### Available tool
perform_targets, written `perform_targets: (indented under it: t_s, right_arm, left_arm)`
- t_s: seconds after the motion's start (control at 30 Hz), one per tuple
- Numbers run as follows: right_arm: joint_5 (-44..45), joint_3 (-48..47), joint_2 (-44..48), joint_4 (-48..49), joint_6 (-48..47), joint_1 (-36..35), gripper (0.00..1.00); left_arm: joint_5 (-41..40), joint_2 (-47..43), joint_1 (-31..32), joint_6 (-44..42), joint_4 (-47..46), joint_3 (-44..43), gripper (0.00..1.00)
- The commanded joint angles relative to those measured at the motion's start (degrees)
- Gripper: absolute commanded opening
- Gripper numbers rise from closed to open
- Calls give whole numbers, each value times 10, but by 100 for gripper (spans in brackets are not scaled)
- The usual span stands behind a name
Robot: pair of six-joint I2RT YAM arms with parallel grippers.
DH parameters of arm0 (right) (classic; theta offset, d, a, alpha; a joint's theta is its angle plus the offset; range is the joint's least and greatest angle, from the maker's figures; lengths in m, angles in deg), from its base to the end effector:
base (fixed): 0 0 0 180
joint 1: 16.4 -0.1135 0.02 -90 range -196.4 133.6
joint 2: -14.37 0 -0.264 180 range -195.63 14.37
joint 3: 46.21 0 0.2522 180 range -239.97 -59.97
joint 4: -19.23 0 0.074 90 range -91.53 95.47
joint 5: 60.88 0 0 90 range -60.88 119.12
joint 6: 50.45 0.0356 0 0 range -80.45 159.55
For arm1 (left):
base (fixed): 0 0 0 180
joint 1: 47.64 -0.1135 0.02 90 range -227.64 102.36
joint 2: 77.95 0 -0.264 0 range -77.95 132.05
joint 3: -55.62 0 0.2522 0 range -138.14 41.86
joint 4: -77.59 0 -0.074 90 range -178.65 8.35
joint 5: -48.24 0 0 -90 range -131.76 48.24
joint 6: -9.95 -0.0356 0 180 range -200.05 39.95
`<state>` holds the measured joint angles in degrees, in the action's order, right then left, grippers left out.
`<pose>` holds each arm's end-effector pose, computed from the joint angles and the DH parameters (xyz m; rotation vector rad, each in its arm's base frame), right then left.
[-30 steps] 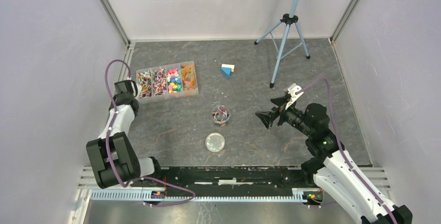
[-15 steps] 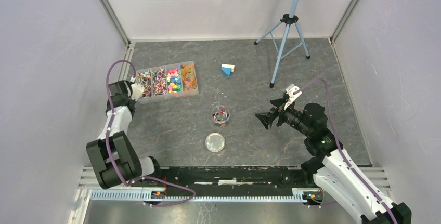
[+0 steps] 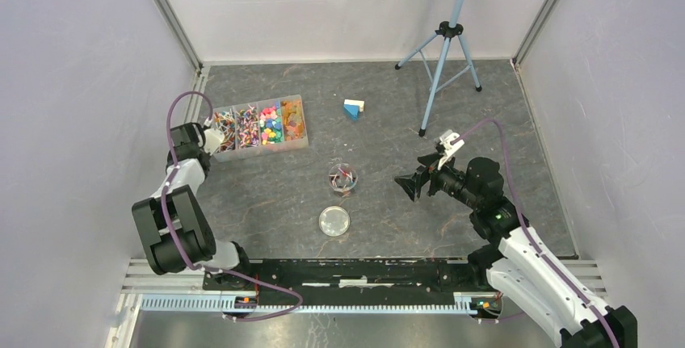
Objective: Pack the candies
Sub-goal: Scoop the fake candies from the storage box.
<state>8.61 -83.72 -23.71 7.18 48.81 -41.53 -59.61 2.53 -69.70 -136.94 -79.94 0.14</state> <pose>0.1478 0.0831 0.2504 -0.5126 1.7669 0.7457 0.2534 0.1145 0.1878 0.6253 2.5234 0.9566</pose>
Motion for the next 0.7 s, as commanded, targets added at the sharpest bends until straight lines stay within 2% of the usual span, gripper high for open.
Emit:
perform_targets:
  t_s: [0.0,0.3,0.67]
  right_arm:
    - [-2,-2,-7,26,-4,-2,98]
    - [-8,-6,-12,30,0,-3,98]
    - [2,-5,-8,33,2,-2,98]
  left_arm:
    - [35,-5,-4,-52,-40,-19,2]
    - [107,-40,-4,-89,-40,28,2]
    - [157,-66,-5,-83,5,18,2]
